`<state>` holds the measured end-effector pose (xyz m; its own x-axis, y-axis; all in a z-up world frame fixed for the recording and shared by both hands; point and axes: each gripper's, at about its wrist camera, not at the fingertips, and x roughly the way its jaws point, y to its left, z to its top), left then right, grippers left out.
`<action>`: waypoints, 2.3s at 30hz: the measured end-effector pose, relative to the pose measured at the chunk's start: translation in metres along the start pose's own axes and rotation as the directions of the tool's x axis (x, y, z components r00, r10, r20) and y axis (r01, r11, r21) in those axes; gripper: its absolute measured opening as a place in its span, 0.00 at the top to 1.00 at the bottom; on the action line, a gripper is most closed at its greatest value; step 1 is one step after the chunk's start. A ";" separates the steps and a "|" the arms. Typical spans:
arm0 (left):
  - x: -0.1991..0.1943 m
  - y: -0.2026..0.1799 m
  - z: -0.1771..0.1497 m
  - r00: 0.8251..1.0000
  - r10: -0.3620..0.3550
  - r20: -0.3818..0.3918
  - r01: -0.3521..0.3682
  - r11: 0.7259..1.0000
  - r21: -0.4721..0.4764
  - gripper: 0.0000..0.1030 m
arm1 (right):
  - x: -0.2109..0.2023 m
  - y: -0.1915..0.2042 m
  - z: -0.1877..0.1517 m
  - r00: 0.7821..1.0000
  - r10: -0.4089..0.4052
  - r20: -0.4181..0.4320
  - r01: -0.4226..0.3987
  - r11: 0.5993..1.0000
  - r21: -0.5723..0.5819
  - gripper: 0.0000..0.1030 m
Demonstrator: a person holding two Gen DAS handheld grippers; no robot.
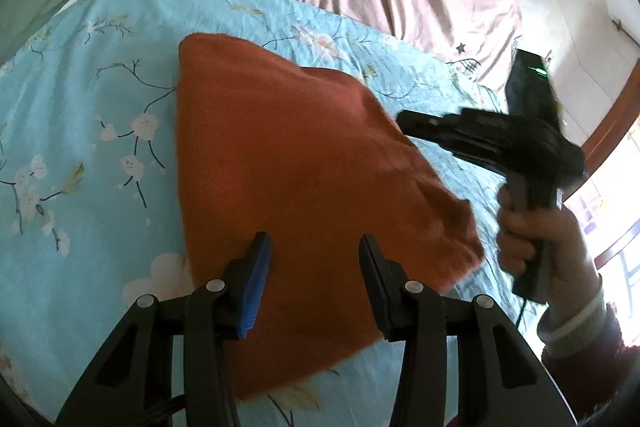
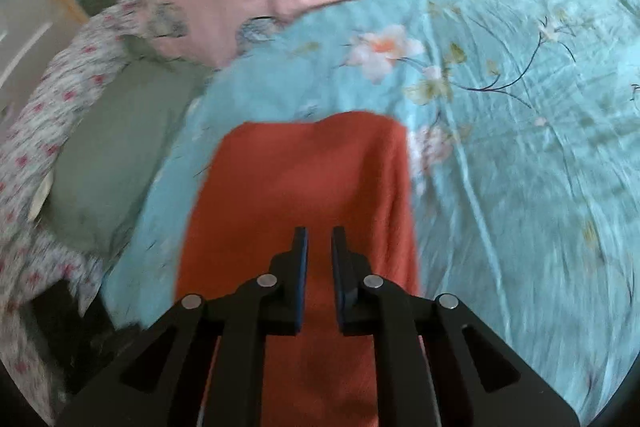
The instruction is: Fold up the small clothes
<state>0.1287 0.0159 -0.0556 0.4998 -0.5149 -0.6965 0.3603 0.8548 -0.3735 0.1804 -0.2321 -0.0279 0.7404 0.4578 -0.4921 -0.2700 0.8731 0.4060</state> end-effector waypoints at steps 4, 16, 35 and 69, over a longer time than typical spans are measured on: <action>-0.005 -0.003 -0.014 1.000 0.021 -0.011 -0.021 1.000 0.015 0.55 | 0.000 -0.006 -0.047 0.991 -0.116 -0.065 0.113 0.992 -0.051 0.86; 0.007 -0.005 -0.043 0.997 0.069 -0.028 -0.069 0.998 0.007 0.54 | -0.006 -0.017 -0.064 0.997 -0.081 -0.001 0.081 0.997 -0.002 0.93; -0.057 -0.002 -0.077 0.977 0.212 -0.005 -0.211 0.972 -0.107 0.41 | -0.059 0.028 -0.114 0.994 -0.110 0.007 0.110 0.991 -0.074 0.66; -0.083 -0.022 -0.081 0.867 0.497 0.025 -0.498 0.866 0.053 0.19 | -0.082 0.057 -0.144 0.976 -0.215 -0.012 0.209 0.958 -0.198 0.15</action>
<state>0.0160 0.0447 -0.0393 0.6323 -0.0232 -0.7743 0.1051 0.9929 0.0561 0.0155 -0.1955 -0.0753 0.7741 0.2609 -0.5769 -0.2260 0.9650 0.1332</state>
